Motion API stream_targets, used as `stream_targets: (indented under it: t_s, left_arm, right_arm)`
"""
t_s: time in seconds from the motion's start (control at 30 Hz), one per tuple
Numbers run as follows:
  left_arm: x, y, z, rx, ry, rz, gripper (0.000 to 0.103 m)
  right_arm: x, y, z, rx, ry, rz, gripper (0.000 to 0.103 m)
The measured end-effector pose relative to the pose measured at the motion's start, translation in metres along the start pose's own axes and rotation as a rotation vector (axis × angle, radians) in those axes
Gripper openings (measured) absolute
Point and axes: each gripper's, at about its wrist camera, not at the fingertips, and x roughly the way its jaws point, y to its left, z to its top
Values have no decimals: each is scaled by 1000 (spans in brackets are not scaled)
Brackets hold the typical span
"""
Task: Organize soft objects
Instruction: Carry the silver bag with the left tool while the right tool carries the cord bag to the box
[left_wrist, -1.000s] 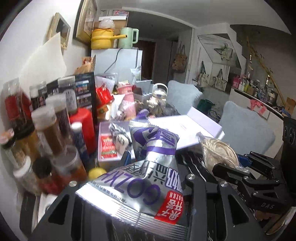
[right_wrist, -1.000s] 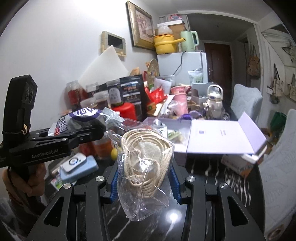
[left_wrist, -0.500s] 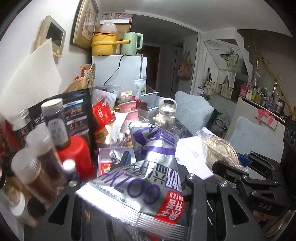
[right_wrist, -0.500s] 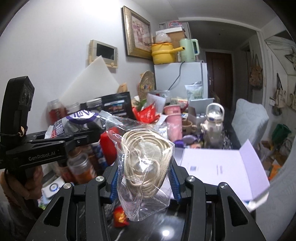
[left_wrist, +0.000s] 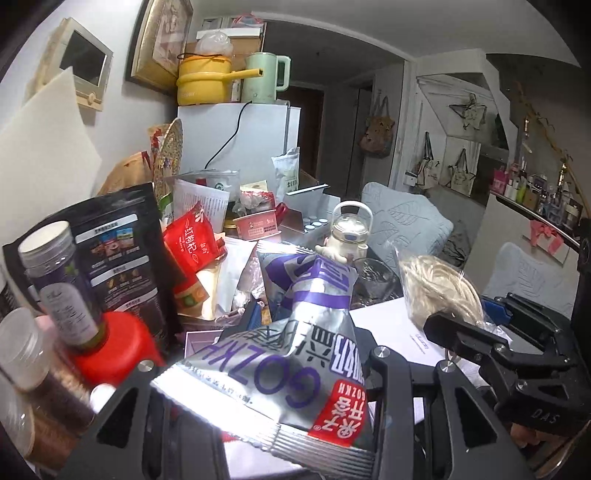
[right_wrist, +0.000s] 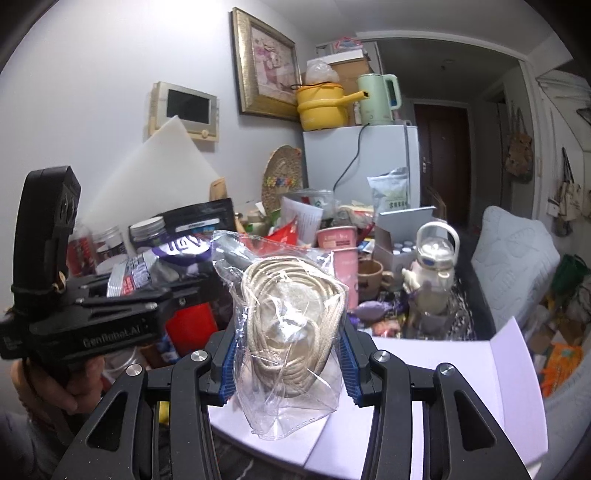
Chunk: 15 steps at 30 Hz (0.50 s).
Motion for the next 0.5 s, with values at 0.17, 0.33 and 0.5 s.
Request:
stream_targets:
  t_s: [0.17,0.33,0.5]
  left_arm:
    - [30,12,5,-14,26,24,40]
    - [54,20,4,-7,58,71,40]
    - [73,23,-2,-2,101,92,40]
  right_arm:
    - [26,-5,5,2,17,16,45]
    - [51,-7,4,2,54,20,45]
    - [72,-11,0,7,92,16,45]
